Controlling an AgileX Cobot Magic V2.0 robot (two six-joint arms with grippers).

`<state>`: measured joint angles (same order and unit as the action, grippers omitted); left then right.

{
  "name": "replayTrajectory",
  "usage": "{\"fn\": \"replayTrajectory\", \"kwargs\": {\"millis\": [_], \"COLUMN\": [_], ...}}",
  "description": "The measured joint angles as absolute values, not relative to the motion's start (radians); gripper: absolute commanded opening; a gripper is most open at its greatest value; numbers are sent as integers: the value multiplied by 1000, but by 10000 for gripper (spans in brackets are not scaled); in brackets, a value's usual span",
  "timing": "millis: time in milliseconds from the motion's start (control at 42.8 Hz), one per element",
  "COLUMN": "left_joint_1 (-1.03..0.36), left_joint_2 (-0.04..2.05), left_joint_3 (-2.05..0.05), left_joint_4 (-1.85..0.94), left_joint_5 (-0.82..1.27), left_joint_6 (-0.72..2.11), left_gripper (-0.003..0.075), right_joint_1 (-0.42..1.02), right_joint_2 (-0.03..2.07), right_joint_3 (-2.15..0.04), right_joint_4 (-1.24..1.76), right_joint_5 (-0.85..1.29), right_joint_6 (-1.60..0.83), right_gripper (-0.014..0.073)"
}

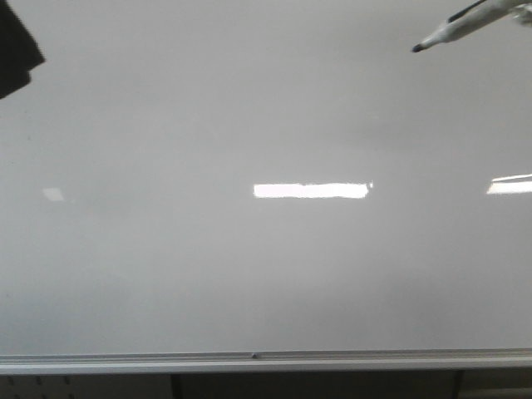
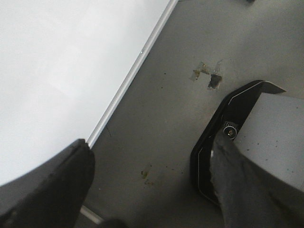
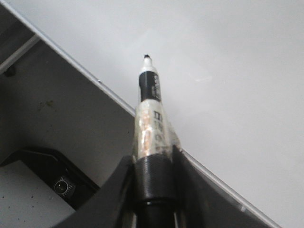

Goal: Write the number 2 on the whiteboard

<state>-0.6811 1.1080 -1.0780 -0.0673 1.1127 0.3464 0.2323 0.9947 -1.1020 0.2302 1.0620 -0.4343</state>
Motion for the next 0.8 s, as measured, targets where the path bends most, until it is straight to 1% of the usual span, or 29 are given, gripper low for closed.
{"fn": "replayTrajectory", "kwargs": {"millis": [94, 211, 421, 561, 655, 795], "left_joint_1": [-636, -594, -582, -582, -582, -582], "left_joint_2": [1053, 1005, 985, 985, 983, 983], "left_joint_3": [-1029, -984, -960, -958, -955, -955], "left_joint_4": [-69, -69, -73, -75, -75, -75], "left_joint_5": [1101, 1083, 1062, 1047, 1035, 1031], "left_joint_6": [291, 261, 252, 252, 250, 250], "left_gripper": [500, 500, 500, 500, 500, 492], "right_joint_1": [190, 163, 161, 161, 161, 167], "right_joint_2": [951, 898, 879, 898, 929, 981], "right_joint_3": [-1073, -975, -728, -610, -568, -561], "right_joint_4": [221, 221, 270, 326, 335, 337], "right_joint_5": [1034, 921, 549, 304, 168, 42], "right_joint_6": [-396, -378, -372, -368, -366, -366], "right_gripper": [-18, -18, -18, -18, -18, -18]}}
